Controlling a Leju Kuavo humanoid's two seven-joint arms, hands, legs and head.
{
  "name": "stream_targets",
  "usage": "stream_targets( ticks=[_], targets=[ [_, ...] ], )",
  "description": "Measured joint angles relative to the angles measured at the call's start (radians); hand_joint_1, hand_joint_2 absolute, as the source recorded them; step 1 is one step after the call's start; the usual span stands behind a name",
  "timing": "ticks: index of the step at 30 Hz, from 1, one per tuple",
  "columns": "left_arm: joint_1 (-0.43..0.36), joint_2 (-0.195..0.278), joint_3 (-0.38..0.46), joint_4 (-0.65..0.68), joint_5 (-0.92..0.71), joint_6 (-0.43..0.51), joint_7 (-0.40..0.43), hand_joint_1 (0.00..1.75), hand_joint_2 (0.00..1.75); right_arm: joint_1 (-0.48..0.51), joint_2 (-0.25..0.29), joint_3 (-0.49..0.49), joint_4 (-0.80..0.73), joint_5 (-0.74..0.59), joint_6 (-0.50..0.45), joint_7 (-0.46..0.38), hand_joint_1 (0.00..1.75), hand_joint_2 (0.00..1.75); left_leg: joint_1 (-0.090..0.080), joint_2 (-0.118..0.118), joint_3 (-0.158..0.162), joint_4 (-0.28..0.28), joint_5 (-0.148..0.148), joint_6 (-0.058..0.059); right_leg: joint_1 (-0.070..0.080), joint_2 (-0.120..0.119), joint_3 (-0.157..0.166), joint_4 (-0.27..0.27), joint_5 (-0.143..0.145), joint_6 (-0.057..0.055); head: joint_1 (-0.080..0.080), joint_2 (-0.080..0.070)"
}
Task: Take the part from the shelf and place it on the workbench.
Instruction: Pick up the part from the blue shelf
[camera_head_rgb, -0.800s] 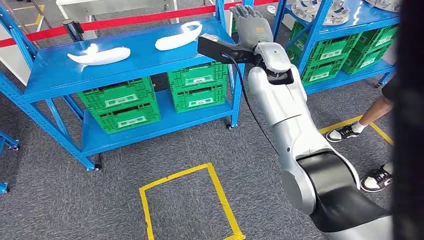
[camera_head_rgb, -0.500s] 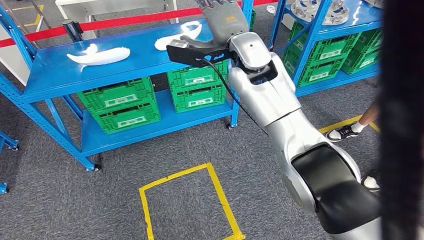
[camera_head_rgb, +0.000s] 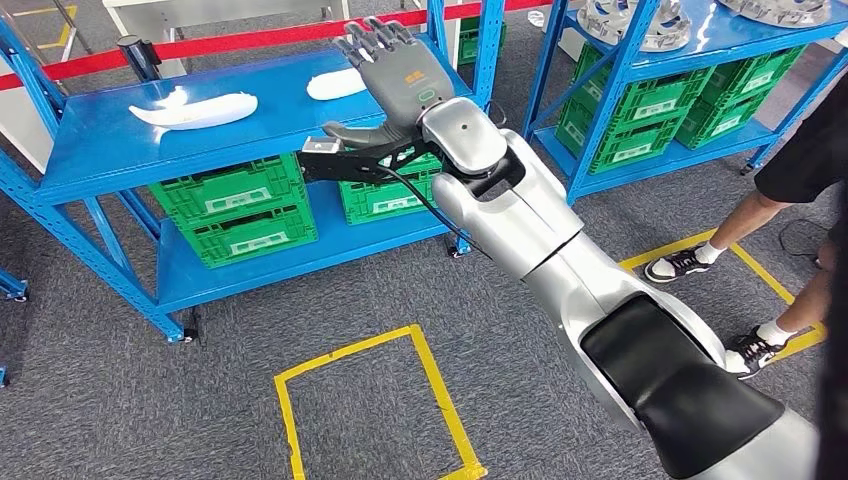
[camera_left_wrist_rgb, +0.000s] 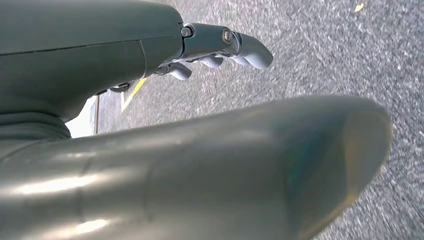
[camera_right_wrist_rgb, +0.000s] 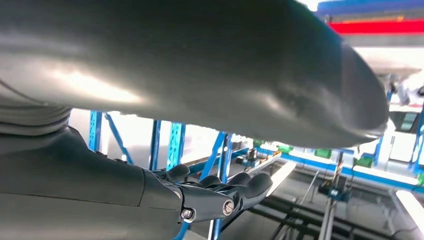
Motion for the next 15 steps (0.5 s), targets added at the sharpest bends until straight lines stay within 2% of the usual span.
stream_targets(
  ticks=[1, 2, 3, 4, 7, 9, 10, 12, 13, 14, 15],
  targets=[
    [0.000, -0.001, 0.002, 0.001, 0.000, 0.000, 0.000, 0.00, 0.00, 0.004, -0.003, 0.008, -0.001, -0.003, -0.003, -0.002, 0.00, 0.00, 0.002, 0.000, 0.000, 0.006, -0.005, -0.005, -0.001, -0.002, 0.026, -0.070, 0.043, -0.001, 0.000, 0.000],
    [0.000, -0.002, 0.004, 0.002, 0.000, 0.000, 0.000, 0.00, 0.00, 0.006, -0.006, 0.014, -0.003, -0.005, -0.006, -0.003, 0.00, 0.00, 0.001, 0.000, -0.001, 0.012, -0.011, -0.011, 0.000, -0.004, 0.054, -0.137, 0.073, -0.003, 0.000, 0.000],
    [0.000, -0.002, 0.006, 0.002, 0.000, 0.000, -0.001, 0.00, 0.00, 0.007, -0.007, 0.022, -0.006, -0.007, -0.008, -0.004, 0.00, 0.00, 0.001, 0.000, -0.003, 0.018, -0.017, -0.018, 0.001, -0.005, 0.075, -0.186, 0.091, -0.007, 0.000, 0.000],
    [0.000, -0.002, 0.008, 0.003, 0.000, 0.000, -0.002, 0.00, 0.00, 0.009, -0.008, 0.029, -0.011, -0.010, -0.009, -0.004, 0.00, 0.00, 0.000, 0.001, -0.005, 0.022, -0.020, -0.025, 0.004, -0.005, 0.086, -0.213, 0.096, -0.013, -0.001, 0.000],
    [0.000, -0.002, 0.011, 0.004, 0.000, 0.000, -0.006, 0.00, 0.00, 0.017, -0.012, 0.047, -0.026, -0.022, -0.007, -0.002, 0.00, 0.00, 0.001, 0.001, -0.007, 0.021, -0.024, -0.043, 0.007, 0.000, 0.088, -0.219, 0.092, -0.034, 0.000, 0.000],
    [0.000, -0.003, 0.013, 0.006, 0.000, 0.000, -0.008, 0.00, 0.00, 0.019, -0.014, 0.056, -0.039, -0.031, -0.007, 0.002, 0.00, 0.00, 0.003, 0.000, -0.024, 0.054, -0.043, -0.054, 0.003, 0.002, 0.091, -0.224, 0.092, -0.045, -0.002, 0.000],
    [0.000, -0.003, 0.014, 0.006, 0.000, 0.000, -0.009, 0.00, 0.00, 0.020, -0.014, 0.061, -0.046, -0.035, -0.007, 0.003, 0.00, 0.00, 0.004, -0.001, -0.050, 0.101, -0.065, -0.059, 0.001, 0.002, 0.094, -0.225, 0.091, -0.050, -0.002, 0.000],
    [0.001, -0.004, 0.017, 0.007, 0.000, 0.000, -0.009, 0.00, 0.00, 0.029, -0.015, 0.071, -0.054, -0.041, -0.008, 0.005, 0.00, 0.00, 0.005, -0.002, -0.126, 0.241, -0.114, -0.065, 0.001, 0.002, 0.098, -0.225, 0.085, -0.056, -0.003, 0.000],
    [0.003, -0.004, 0.018, 0.007, 0.000, 0.000, -0.009, 0.00, 0.00, 0.035, -0.015, 0.076, -0.055, -0.042, -0.008, 0.005, 0.00, 0.00, 0.005, -0.002, -0.161, 0.294, -0.122, -0.066, 0.002, 0.003, 0.101, -0.224, 0.082, -0.057, -0.003, 0.000],
    [0.005, -0.004, 0.018, 0.008, 0.000, 0.000, -0.009, 0.00, 0.00, 0.042, -0.016, 0.080, -0.056, -0.043, -0.008, 0.006, 0.00, 0.00, 0.006, -0.002, -0.180, 0.312, -0.111, -0.066, 0.002, 0.004, 0.104, -0.224, 0.079, -0.057, -0.003, 0.000],
    [0.006, -0.004, 0.018, 0.008, 0.000, 0.000, -0.010, 0.00, 0.00, 0.047, -0.016, 0.083, -0.058, -0.044, -0.008, 0.006, 0.00, 0.00, 0.006, -0.002, -0.177, 0.287, -0.080, -0.065, 0.001, 0.005, 0.110, -0.223, 0.074, -0.056, -0.003, 0.000]
  ],
)
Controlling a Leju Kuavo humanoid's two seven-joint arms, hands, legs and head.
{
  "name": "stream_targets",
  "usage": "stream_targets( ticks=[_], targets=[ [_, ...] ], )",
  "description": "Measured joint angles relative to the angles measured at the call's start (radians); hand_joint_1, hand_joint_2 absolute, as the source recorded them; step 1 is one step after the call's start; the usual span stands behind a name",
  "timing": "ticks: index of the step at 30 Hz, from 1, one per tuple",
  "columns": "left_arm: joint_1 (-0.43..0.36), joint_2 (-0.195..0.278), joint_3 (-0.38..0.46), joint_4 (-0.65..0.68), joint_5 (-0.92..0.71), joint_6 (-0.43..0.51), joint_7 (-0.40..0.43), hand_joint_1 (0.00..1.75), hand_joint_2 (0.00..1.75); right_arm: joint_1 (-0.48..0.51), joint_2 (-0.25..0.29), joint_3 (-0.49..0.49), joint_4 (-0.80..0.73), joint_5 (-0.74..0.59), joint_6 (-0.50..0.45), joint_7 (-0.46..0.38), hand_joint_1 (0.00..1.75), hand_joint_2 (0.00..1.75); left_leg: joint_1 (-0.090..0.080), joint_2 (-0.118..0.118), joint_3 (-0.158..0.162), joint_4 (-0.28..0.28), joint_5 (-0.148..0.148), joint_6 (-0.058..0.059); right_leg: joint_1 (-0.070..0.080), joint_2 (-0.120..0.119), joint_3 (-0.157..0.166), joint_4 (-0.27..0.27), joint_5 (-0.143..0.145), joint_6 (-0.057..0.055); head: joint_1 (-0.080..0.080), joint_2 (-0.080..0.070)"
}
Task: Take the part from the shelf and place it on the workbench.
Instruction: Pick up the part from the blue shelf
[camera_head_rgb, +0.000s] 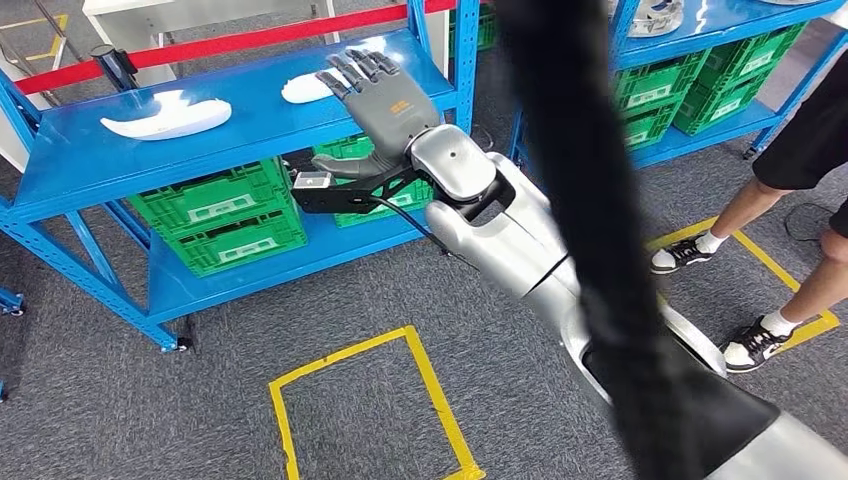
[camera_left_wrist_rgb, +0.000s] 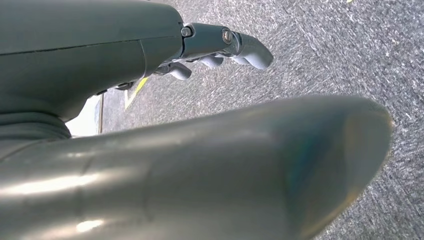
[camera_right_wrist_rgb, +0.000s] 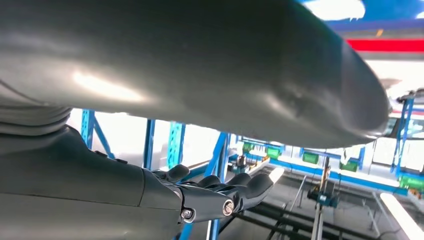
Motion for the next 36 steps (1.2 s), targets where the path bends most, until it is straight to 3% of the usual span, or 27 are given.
stream_targets(
  ticks=[2, 3, 5, 8, 9, 10, 12, 13, 14, 15, 16, 17, 19, 21, 24, 26, 28, 29, 30, 31, 33, 34, 36],
  targets=[
    [0.002, 0.000, 0.000, 0.001, 0.000, 0.000, -0.002, 0.00, 0.00, 0.005, 0.000, 0.006, -0.007, -0.004, 0.000, 0.001, 0.00, 0.00, 0.001, -0.001, 0.050, -0.132, 0.083, 0.004, -0.001, 0.003, 0.013, 0.002, -0.012, 0.006, 0.000, 0.000],
    [0.002, 0.000, 0.000, 0.001, -0.001, 0.000, -0.003, 0.00, 0.00, 0.005, -0.001, 0.009, -0.012, -0.008, -0.001, 0.003, 0.00, 0.00, -0.001, -0.002, 0.079, -0.195, 0.108, 0.007, 0.001, 0.004, 0.017, 0.003, -0.017, 0.010, -0.001, 0.000],
    [0.003, 0.000, 0.000, 0.002, -0.001, 0.000, -0.004, 0.00, 0.00, 0.008, -0.004, 0.016, -0.021, -0.017, -0.003, 0.005, 0.00, 0.00, -0.004, -0.004, 0.104, -0.248, 0.110, 0.016, 0.003, 0.006, 0.018, 0.001, -0.020, 0.022, -0.002, 0.000],
    [0.005, -0.002, 0.001, 0.003, -0.002, 0.000, -0.004, 0.00, 0.00, 0.018, -0.013, 0.026, -0.035, -0.024, -0.008, 0.006, 0.00, 0.00, -0.003, -0.005, 0.112, -0.257, 0.104, 0.038, 0.004, 0.005, 0.019, 0.001, -0.026, 0.040, -0.001, 0.000],
    [0.005, -0.002, 0.001, 0.003, -0.003, 0.001, -0.005, 0.00, 0.00, 0.020, -0.017, 0.029, -0.040, -0.025, -0.010, 0.007, 0.00, 0.00, -0.001, -0.005, 0.116, -0.260, 0.103, 0.045, 0.004, 0.002, 0.009, 0.024, -0.039, 0.045, 0.000, 0.000],
    [0.005, -0.002, 0.001, 0.003, -0.004, 0.001, -0.005, 0.00, 0.00, 0.021, -0.021, 0.032, -0.045, -0.025, -0.011, 0.007, 0.00, 0.00, 0.000, -0.005, 0.121, -0.262, 0.101, 0.052, 0.004, 0.000, -0.013, 0.068, -0.059, 0.050, 0.000, 0.000],
    [0.005, -0.002, 0.004, 0.003, -0.007, 0.002, -0.005, 0.00, 0.00, 0.027, -0.031, 0.038, -0.054, -0.027, -0.012, 0.009, 0.00, 0.00, -0.002, -0.005, 0.127, -0.262, 0.095, 0.062, 0.005, -0.004, -0.093, 0.212, -0.111, 0.055, 0.001, 0.000],
    [0.006, -0.002, 0.006, 0.004, -0.007, 0.002, -0.005, 0.00, 0.00, 0.032, -0.035, 0.041, -0.058, -0.028, -0.012, 0.010, 0.00, 0.00, -0.004, -0.005, 0.129, -0.261, 0.092, 0.064, 0.005, -0.004, -0.132, 0.271, -0.124, 0.055, 0.001, 0.000],
    [0.008, -0.002, 0.007, 0.004, -0.007, 0.003, -0.005, 0.00, 0.00, 0.037, -0.041, 0.044, -0.061, -0.028, -0.012, 0.011, 0.00, 0.00, -0.006, -0.006, 0.133, -0.260, 0.088, 0.066, 0.005, -0.004, -0.157, 0.299, -0.118, 0.053, 0.001, 0.000],
    [0.009, -0.002, 0.009, 0.004, -0.007, 0.003, -0.005, 0.00, 0.00, 0.040, -0.045, 0.046, -0.064, -0.029, -0.012, 0.012, 0.00, 0.00, -0.007, -0.007, 0.138, -0.260, 0.084, 0.067, 0.006, -0.004, -0.160, 0.282, -0.090, 0.049, 0.002, 0.000],
    [0.010, -0.002, 0.010, 0.004, -0.007, 0.003, -0.005, 0.00, 0.00, 0.041, -0.048, 0.049, -0.067, -0.030, -0.012, 0.013, 0.00, 0.00, -0.009, -0.008, 0.144, -0.259, 0.079, 0.066, 0.008, -0.004, -0.143, 0.228, -0.048, 0.043, 0.002, 0.000],
    [0.010, -0.003, 0.011, 0.004, -0.007, 0.003, -0.006, 0.00, 0.00, 0.041, -0.052, 0.051, -0.071, -0.032, -0.012, 0.015, 0.00, 0.00, -0.011, -0.008, 0.151, -0.258, 0.073, 0.065, 0.012, -0.005, -0.114, 0.149, -0.003, 0.035, 0.002, 0.000],
    [0.010, -0.004, 0.014, 0.005, -0.007, 0.005, -0.007, 0.00, 0.00, 0.040, -0.057, 0.055, -0.078, -0.039, -0.011, 0.019, 0.00, 0.00, -0.015, -0.009, 0.157, -0.257, 0.064, 0.059, 0.021, -0.009, -0.061, 0.029, 0.044, 0.019, -0.002, 0.000],
    [0.010, -0.006, 0.016, 0.005, -0.010, 0.006, -0.007, 0.00, 0.00, 0.040, -0.065, 0.058, -0.081, -0.048, -0.012, 0.023, 0.00, 0.00, -0.015, -0.008, 0.159, -0.260, 0.059, 0.048, 0.027, -0.009, -0.044, -0.003, 0.042, 0.010, -0.005, 0.000],
    [0.013, -0.007, 0.016, 0.005, -0.016, 0.006, -0.010, 0.00, 0.00, 0.043, -0.080, 0.058, -0.082, -0.059, -0.024, 0.025, 0.00, 0.00, -0.016, -0.008, 0.160, -0.249, 0.044, 0.034, 0.017, -0.007, -0.024, -0.023, 0.040, 0.002, -0.006, 0.000],
    [0.013, -0.007, 0.017, 0.006, -0.018, 0.006, -0.013, 0.00, 0.00, 0.050, -0.084, 0.058, -0.083, -0.062, -0.038, 0.025, 0.00, 0.00, -0.012, -0.009, 0.117, -0.161, 0.007, 0.023, 0.009, -0.007, -0.006, -0.034, 0.037, -0.004, -0.008, 0.000],
    [0.014, -0.006, 0.017, 0.006, -0.018, 0.005, -0.013, 0.00, 0.00, 0.066, -0.088, 0.059, -0.083, -0.062, -0.050, 0.025, 0.00, 0.00, -0.004, -0.009, 0.039, -0.032, -0.031, 0.012, 0.006, -0.007, 0.006, -0.033, 0.026, -0.004, -0.010, 0.000],
    [0.016, -0.006, 0.017, 0.006, -0.018, 0.005, -0.013, 0.00, 0.00, 0.077, -0.090, 0.060, -0.083, -0.062, -0.053, 0.026, 0.00, 0.00, 0.000, -0.009, 0.010, 0.005, -0.030, 0.007, 0.005, -0.006, 0.012, -0.032, 0.019, -0.002, -0.010, 0.000],
    [0.018, -0.006, 0.017, 0.006, -0.018, 0.004, -0.013, 0.00, 0.00, 0.086, -0.093, 0.061, -0.082, -0.062, -0.056, 0.026, 0.00, 0.00, 0.003, -0.008, -0.002, 0.006, -0.009, 0.003, 0.003, -0.006, 0.019, -0.029, 0.011, 0.000, -0.009, 0.000],
    [0.020, -0.006, 0.017, 0.006, -0.018, 0.003, -0.013, 0.00, 0.00, 0.093, -0.096, 0.061, -0.082, -0.062, -0.058, 0.027, 0.00, 0.00, 0.006, -0.008, 0.007, -0.037, 0.032, -0.001, 0.000, -0.005, 0.027, -0.025, 0.002, 0.005, -0.009, 0.000],
    [0.022, -0.006, 0.017, 0.007, -0.018, 0.002, -0.014, 0.00, 0.00, 0.098, -0.100, 0.061, -0.083, -0.062, -0.060, 0.027, 0.00, 0.00, 0.011, -0.006, 0.058, -0.173, 0.110, -0.008, -0.004, -0.003, 0.039, -0.016, -0.019, 0.018, -0.011, 0.000],
    [0.021, -0.007, 0.017, 0.007, -0.018, 0.002, -0.014, 0.00, 0.00, 0.099, -0.101, 0.062, -0.083, -0.062, -0.060, 0.028, 0.00, 0.00, 0.011, -0.006, 0.080, -0.223, 0.127, -0.005, -0.004, -0.002, 0.042, -0.013, -0.027, 0.026, -0.013, 0.000],
    [0.022, -0.009, 0.017, 0.008, -0.018, 0.001, -0.015, 0.00, 0.00, 0.102, -0.107, 0.062, -0.083, -0.062, -0.060, 0.028, 0.00, 0.00, 0.008, -0.006, 0.097, -0.252, 0.117, 0.011, -0.001, 0.000, 0.045, -0.012, -0.032, 0.040, -0.014, 0.000]
  ],
)
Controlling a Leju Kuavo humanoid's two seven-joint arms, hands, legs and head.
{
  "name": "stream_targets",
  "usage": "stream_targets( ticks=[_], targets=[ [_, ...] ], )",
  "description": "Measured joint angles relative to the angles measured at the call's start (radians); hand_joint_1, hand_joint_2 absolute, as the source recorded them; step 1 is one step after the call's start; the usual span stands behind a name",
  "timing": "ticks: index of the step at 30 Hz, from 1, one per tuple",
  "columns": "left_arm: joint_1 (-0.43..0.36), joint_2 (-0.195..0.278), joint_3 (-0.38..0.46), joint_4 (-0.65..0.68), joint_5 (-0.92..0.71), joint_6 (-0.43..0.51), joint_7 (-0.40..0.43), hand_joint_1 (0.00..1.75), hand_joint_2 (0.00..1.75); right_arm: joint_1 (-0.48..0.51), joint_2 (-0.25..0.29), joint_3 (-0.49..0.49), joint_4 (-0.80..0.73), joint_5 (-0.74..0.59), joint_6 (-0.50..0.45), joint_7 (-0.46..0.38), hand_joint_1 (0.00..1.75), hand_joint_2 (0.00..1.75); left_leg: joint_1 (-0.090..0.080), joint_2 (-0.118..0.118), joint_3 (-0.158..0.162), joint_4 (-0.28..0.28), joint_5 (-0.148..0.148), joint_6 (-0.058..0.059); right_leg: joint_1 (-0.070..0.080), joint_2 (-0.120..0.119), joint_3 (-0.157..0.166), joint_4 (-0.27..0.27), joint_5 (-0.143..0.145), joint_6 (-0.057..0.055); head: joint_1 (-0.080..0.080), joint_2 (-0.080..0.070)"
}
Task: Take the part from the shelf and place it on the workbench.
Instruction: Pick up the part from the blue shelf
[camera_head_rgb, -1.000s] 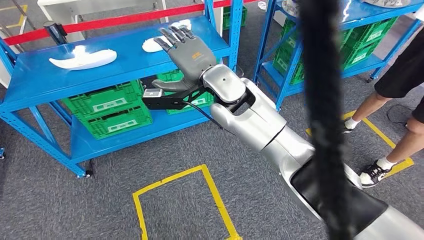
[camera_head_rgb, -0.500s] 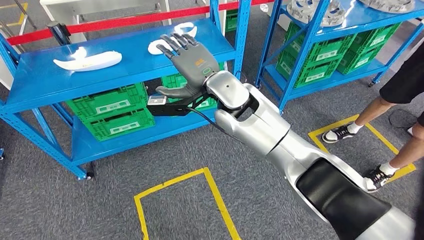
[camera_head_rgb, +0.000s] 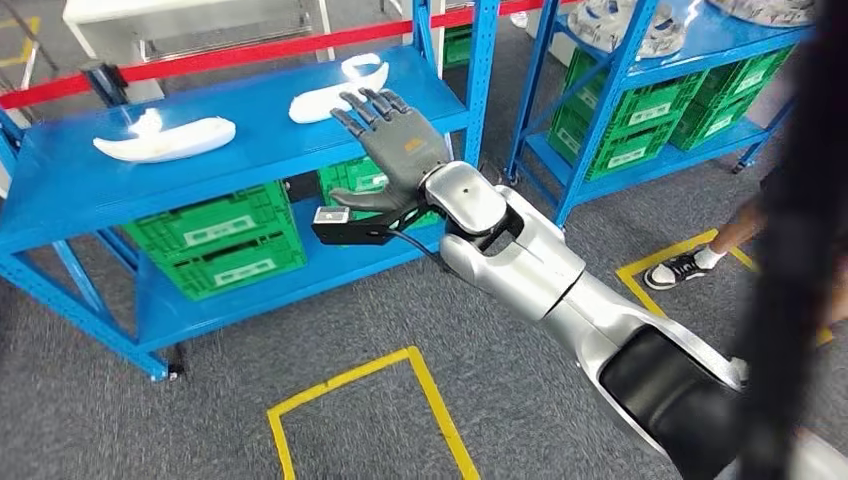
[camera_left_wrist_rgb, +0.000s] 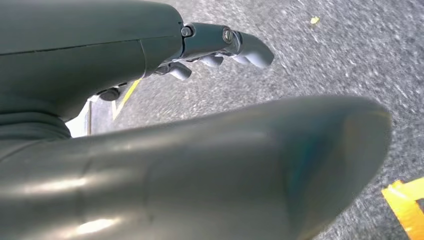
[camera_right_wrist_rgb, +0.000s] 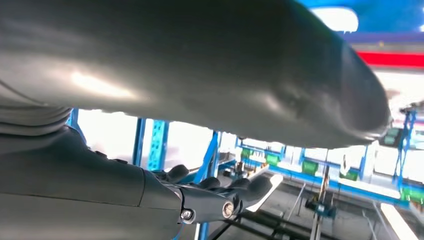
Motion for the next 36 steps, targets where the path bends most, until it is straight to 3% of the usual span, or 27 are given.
stream_targets(
  ticks=[2, 4, 7, 8, 9, 10, 12, 14, 16, 18, 20, 22, 24, 25, 26, 27, 29, 30, 32, 34, 36],
  targets=[
    [0.001, 0.000, 0.000, 0.000, 0.000, -0.001, -0.001, 0.00, 0.00, 0.004, -0.009, 0.000, 0.000, 0.000, 0.000, 0.000, 0.00, 0.00, 0.000, -0.002, 0.006, -0.002, -0.008, 0.022, 0.000, -0.001, 0.000, 0.010, 0.002, 0.009, 0.004, 0.000],
    [0.003, 0.000, 0.001, -0.001, 0.000, -0.001, -0.001, 0.00, 0.00, 0.006, -0.019, 0.000, 0.000, 0.000, -0.004, 0.000, 0.00, 0.00, 0.001, -0.004, 0.021, -0.004, -0.017, 0.039, -0.002, -0.005, -0.032, 0.073, -0.003, 0.016, 0.007, 0.000],
    [0.004, 0.000, 0.001, -0.001, 0.000, -0.001, -0.002, 0.00, 0.00, 0.018, -0.032, -0.001, 0.000, 0.000, -0.014, -0.001, 0.00, 0.00, -0.003, -0.006, 0.042, -0.005, -0.037, 0.053, 0.000, -0.007, -0.159, 0.259, -0.061, 0.022, 0.009, 0.000],
    [0.006, 0.000, 0.001, -0.001, 0.000, -0.001, -0.002, 0.00, 0.00, 0.026, -0.037, -0.001, 0.001, 0.000, -0.016, -0.001, 0.00, 0.00, -0.006, -0.007, 0.050, -0.005, -0.045, 0.055, 0.002, -0.007, -0.195, 0.297, -0.074, 0.021, 0.009, 0.000],
    [0.008, 0.000, 0.001, -0.001, 0.000, -0.001, -0.002, 0.00, 0.00, 0.033, -0.041, -0.001, 0.001, 0.000, -0.018, -0.002, 0.00, 0.00, -0.009, -0.008, 0.060, -0.005, -0.053, 0.055, 0.003, -0.007, -0.214, 0.300, -0.068, 0.017, 0.010, 0.000],
    [0.009, 0.000, 0.001, -0.001, 0.000, -0.001, -0.002, 0.00, 0.00, 0.038, -0.045, -0.001, 0.002, 0.000, -0.019, -0.002, 0.00, 0.00, -0.012, -0.009, 0.072, -0.005, -0.062, 0.055, 0.006, -0.007, -0.213, 0.264, -0.040, 0.010, 0.010, 0.000],
    [0.011, -0.002, 0.002, 0.000, 0.000, -0.001, -0.004, 0.00, 0.00, 0.042, -0.053, -0.001, 0.002, 0.000, -0.023, -0.002, 0.00, 0.00, -0.017, -0.010, 0.097, -0.006, -0.081, 0.055, 0.018, -0.007, -0.174, 0.123, 0.056, -0.013, 0.010, 0.000],
    [0.010, -0.004, 0.005, 0.000, 0.000, 0.000, -0.007, 0.00, 0.00, 0.044, -0.060, -0.002, 0.003, 0.000, -0.028, -0.003, 0.00, 0.00, -0.020, -0.011, 0.111, -0.010, -0.096, 0.048, 0.029, -0.007, -0.140, 0.023, 0.106, -0.029, 0.012, 0.000],
    [0.011, -0.005, 0.007, 0.000, 0.000, 0.000, -0.008, 0.00, 0.00, 0.046, -0.065, -0.004, 0.004, 0.000, -0.032, -0.003, 0.00, 0.00, -0.022, -0.012, 0.120, -0.011, -0.100, 0.037, 0.032, -0.006, -0.125, 0.000, 0.103, -0.033, 0.015, 0.000],
    [0.012, -0.003, 0.009, 0.000, 0.000, 0.000, -0.009, 0.00, 0.00, 0.048, -0.068, -0.007, 0.004, 0.000, -0.034, -0.003, 0.00, 0.00, -0.023, -0.010, 0.115, 0.017, -0.094, 0.027, 0.023, -0.004, -0.101, -0.012, 0.103, -0.039, 0.015, 0.000],
    [0.011, -0.003, 0.010, 0.000, -0.002, 0.000, -0.012, 0.00, 0.00, 0.051, -0.071, -0.009, 0.005, 0.000, -0.040, -0.004, 0.00, 0.00, -0.022, -0.009, 0.067, 0.102, -0.096, 0.017, 0.016, -0.004, -0.073, -0.020, 0.091, -0.047, 0.011, 0.000],
    [0.011, -0.002, 0.010, 0.000, -0.008, -0.001, -0.013, 0.00, 0.00, 0.065, -0.078, -0.010, 0.004, 0.000, -0.050, -0.006, 0.00, 0.00, -0.016, -0.007, -0.013, 0.215, -0.139, 0.006, 0.014, -0.005, -0.050, -0.021, 0.071, -0.050, 0.008, 0.000],
    [0.016, -0.002, 0.010, 0.000, -0.016, -0.001, -0.011, 0.00, 0.00, 0.089, -0.090, -0.011, 0.003, 0.000, -0.057, -0.006, 0.00, 0.00, -0.010, -0.005, -0.068, 0.257, -0.180, -0.004, 0.010, -0.004, -0.025, -0.020, 0.049, -0.046, 0.008, 0.000],
    [0.019, -0.002, 0.010, 0.000, -0.018, -0.001, -0.010, 0.00, 0.00, 0.100, -0.095, -0.013, 0.002, 0.000, -0.060, -0.006, 0.00, 0.00, -0.007, -0.004, -0.075, 0.235, -0.172, -0.008, 0.007, -0.003, -0.011, -0.019, 0.037, -0.042, 0.008, 0.000],
    [0.022, -0.002, 0.010, 0.000, -0.019, -0.001, -0.010, 0.00, 0.00, 0.107, -0.098, -0.015, -0.001, 0.000, -0.062, -0.006, 0.00, 0.00, -0.003, -0.003, -0.068, 0.183, -0.138, -0.011, 0.004, -0.003, 0.003, -0.016, 0.024, -0.038, 0.008, 0.000],
    [0.024, -0.002, 0.010, 0.000, -0.019, -0.001, -0.010, 0.00, 0.00, 0.112, -0.100, -0.017, -0.003, 0.000, -0.063, -0.006, 0.00, 0.00, 0.001, -0.002, -0.055, 0.117, -0.082, -0.015, 0.001, -0.002, 0.012, -0.013, 0.010, -0.032, 0.007, 0.000],
    [0.024, -0.003, 0.010, 0.001, -0.019, -0.001, -0.010, 0.00, 0.00, 0.116, -0.101, -0.020, -0.008, 0.001, -0.064, -0.006, 0.00, 0.00, 0.005, 0.003, -0.036, 0.019, 0.002, -0.010, 0.000, 0.002, 0.029, -0.004, -0.017, -0.018, 0.005, 0.000],
    [0.024, -0.003, 0.010, 0.002, -0.018, -0.002, -0.011, 0.00, 0.00, 0.117, -0.101, -0.022, -0.010, 0.001, -0.063, -0.006, 0.00, 0.00, 0.005, 0.005, -0.032, 0.001, 0.021, -0.003, 0.001, 0.003, 0.034, -0.001, -0.026, -0.010, 0.004, 0.000],
    [0.023, -0.004, 0.010, 0.002, -0.017, -0.002, -0.014, 0.00, 0.00, 0.115, -0.101, -0.026, -0.012, 0.002, -0.059, -0.006, 0.00, 0.00, 0.003, 0.003, -0.022, 0.001, 0.017, 0.015, 0.001, 0.005, 0.038, 0.009, -0.027, 0.004, 0.005, 0.000],
    [0.023, -0.005, 0.012, 0.002, -0.014, -0.001, -0.017, 0.00, 0.00, 0.110, -0.100, -0.029, -0.013, 0.003, -0.053, -0.009, 0.00, 0.00, 0.005, -0.001, -0.007, -0.002, 0.009, 0.029, -0.001, 0.001, 0.003, 0.074, -0.010, 0.013, 0.006, 0.000],
    [0.022, -0.004, 0.014, 0.002, -0.013, 0.001, -0.019, 0.00, 0.00, 0.108, -0.099, -0.030, -0.013, 0.003, -0.050, -0.014, 0.00, 0.00, 0.005, -0.003, 0.009, -0.005, -0.005, 0.039, -0.002, -0.005, -0.078, 0.194, -0.023, 0.019, 0.007, 0.000]
  ],
)
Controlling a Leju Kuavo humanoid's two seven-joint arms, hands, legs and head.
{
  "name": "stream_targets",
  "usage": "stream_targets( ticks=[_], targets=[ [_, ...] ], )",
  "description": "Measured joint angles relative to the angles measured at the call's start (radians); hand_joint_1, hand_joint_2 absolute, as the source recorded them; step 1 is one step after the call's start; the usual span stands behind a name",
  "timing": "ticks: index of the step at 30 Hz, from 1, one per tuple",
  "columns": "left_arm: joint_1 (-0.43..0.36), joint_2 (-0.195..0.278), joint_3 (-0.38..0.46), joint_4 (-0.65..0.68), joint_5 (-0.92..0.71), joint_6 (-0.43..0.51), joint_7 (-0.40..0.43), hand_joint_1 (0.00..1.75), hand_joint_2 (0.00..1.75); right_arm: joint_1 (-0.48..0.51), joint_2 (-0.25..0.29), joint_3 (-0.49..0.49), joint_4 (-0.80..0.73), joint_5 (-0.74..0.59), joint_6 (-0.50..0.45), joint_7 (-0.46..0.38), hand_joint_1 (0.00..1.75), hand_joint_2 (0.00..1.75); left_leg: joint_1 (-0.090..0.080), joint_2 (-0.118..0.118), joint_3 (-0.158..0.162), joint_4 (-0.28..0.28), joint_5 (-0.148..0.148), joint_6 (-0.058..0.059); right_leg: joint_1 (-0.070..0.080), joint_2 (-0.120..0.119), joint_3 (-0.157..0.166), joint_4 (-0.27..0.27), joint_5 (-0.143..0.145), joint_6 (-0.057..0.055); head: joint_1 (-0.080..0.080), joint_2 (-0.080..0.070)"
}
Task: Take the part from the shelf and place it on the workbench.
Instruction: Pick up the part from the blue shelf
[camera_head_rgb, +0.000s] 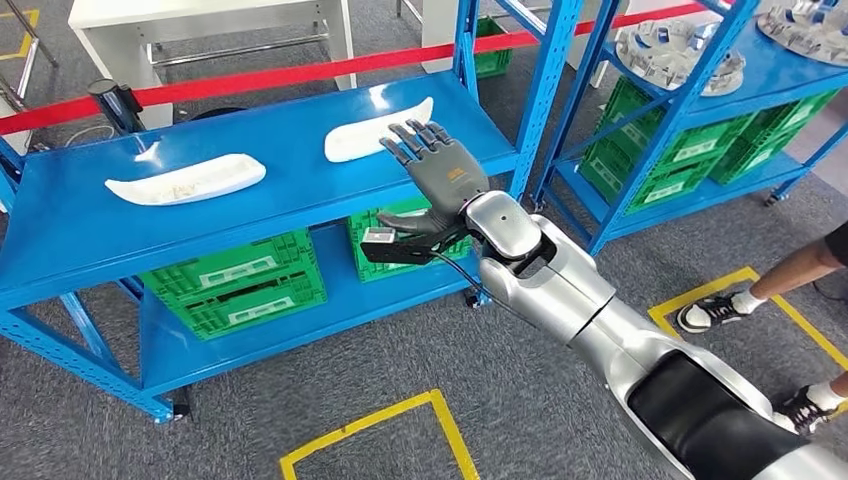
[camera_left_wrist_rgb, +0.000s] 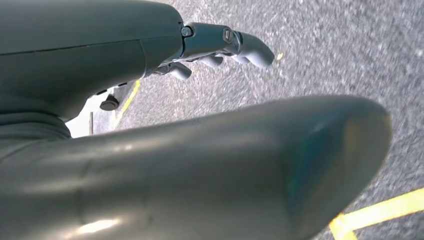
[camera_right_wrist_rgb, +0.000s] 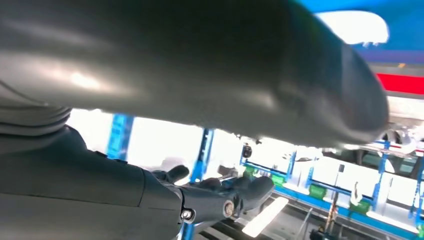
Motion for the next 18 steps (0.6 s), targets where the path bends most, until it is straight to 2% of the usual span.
stream_targets(
  ticks=[2, 3, 4, 5, 7, 8, 9, 12, 14, 15, 17, 18],
  targets=[
    [0.002, 0.000, 0.002, 0.000, 0.000, 0.002, 0.001, 0.00, 0.00, 0.000, 0.001, 0.000, 0.001, -0.001, 0.001, -0.006, 0.00, 0.00, -0.003, -0.003, 0.019, 0.000, -0.019, 0.005, 0.001, -0.001, -0.083, 0.097, -0.059, 0.001, 0.000, 0.000],
    [0.003, 0.000, 0.002, 0.000, 0.000, 0.003, 0.001, 0.00, 0.00, 0.001, 0.001, 0.000, 0.001, -0.001, 0.001, -0.009, 0.00, 0.00, -0.005, -0.005, 0.032, 0.000, -0.030, 0.005, 0.002, -0.001, -0.109, 0.109, -0.080, -0.001, 0.000, 0.000],
    [0.004, 0.000, 0.002, 0.000, 0.000, 0.003, 0.001, 0.00, 0.00, 0.002, 0.001, 0.000, 0.002, -0.002, 0.001, -0.011, 0.00, 0.00, -0.006, -0.007, 0.046, 0.000, -0.041, 0.005, 0.003, -0.001, -0.119, 0.091, -0.080, -0.005, 0.000, 0.000],
    [0.005, -0.001, 0.003, 0.000, 0.000, 0.004, 0.002, 0.00, 0.00, 0.002, 0.001, 0.000, 0.002, -0.003, 0.000, -0.012, 0.00, 0.00, -0.008, -0.009, 0.062, 0.000, -0.053, 0.004, 0.006, -0.001, -0.113, 0.040, -0.051, -0.012, 0.000, 0.000],
    [0.004, -0.002, 0.003, 0.000, 0.000, 0.005, 0.002, 0.00, 0.00, 0.003, 0.001, 0.000, 0.003, -0.003, -0.003, -0.015, 0.00, 0.00, -0.011, -0.012, 0.091, -0.001, -0.077, 0.001, 0.017, 0.000, -0.081, -0.096, 0.057, -0.030, 0.000, 0.000],
    [0.003, -0.003, 0.003, 0.000, 0.000, 0.006, 0.003, 0.00, 0.00, 0.004, 0.001, 0.000, 0.003, -0.003, -0.004, -0.015, 0.00, 0.00, -0.013, -0.013, 0.100, -0.002, -0.088, -0.003, 0.022, 0.001, -0.066, -0.147, 0.099, -0.036, 0.000, 0.000],
    [0.002, -0.004, 0.003, 0.001, 0.000, 0.006, 0.003, 0.00, 0.00, 0.005, 0.001, 0.000, 0.004, -0.004, -0.005, -0.016, 0.00, 0.00, -0.014, -0.015, 0.109, -0.004, -0.096, -0.008, 0.025, 0.003, -0.056, -0.176, 0.123, -0.041, 0.001, 0.000],
    [0.000, -0.005, 0.004, 0.000, 0.000, 0.007, 0.004, 0.00, 0.00, 0.006, 0.005, -0.001, 0.006, -0.004, -0.007, -0.016, 0.00, 0.00, -0.016, -0.015, 0.120, 0.010, -0.094, -0.026, 0.023, 0.008, -0.029, -0.195, 0.119, -0.052, 0.001, 0.000],
    [-0.001, -0.005, 0.004, 0.000, 0.000, 0.007, 0.004, 0.00, 0.00, 0.005, 0.008, -0.002, 0.006, -0.004, -0.008, -0.016, 0.00, 0.00, -0.016, -0.010, 0.087, 0.079, -0.099, -0.034, 0.019, 0.008, -0.005, -0.201, 0.108, -0.065, -0.001, 0.000],
    [-0.002, -0.005, 0.004, 0.000, 0.000, 0.007, 0.004, 0.00, 0.00, 0.006, 0.011, -0.002, 0.007, -0.004, -0.009, -0.016, 0.00, 0.00, -0.015, -0.007, 0.052, 0.135, -0.115, -0.038, 0.018, 0.008, 0.007, -0.202, 0.100, -0.069, -0.001, 0.000],
    [-0.002, -0.005, 0.006, 0.000, 0.000, 0.008, 0.005, 0.00, 0.00, 0.012, 0.017, -0.002, 0.007, -0.004, -0.010, -0.016, 0.00, 0.00, -0.014, -0.005, -0.027, 0.242, -0.171, -0.044, 0.018, 0.009, 0.028, -0.202, 0.080, -0.072, -0.002, 0.000],
    [-0.001, -0.005, 0.007, 0.000, 0.001, 0.008, 0.007, 0.00, 0.00, 0.016, 0.022, -0.002, 0.008, -0.003, -0.011, -0.017, 0.00, 0.00, -0.014, -0.004, -0.057, 0.267, -0.194, -0.045, 0.018, 0.010, 0.040, -0.202, 0.069, -0.072, -0.002, 0.000]
  ],
)
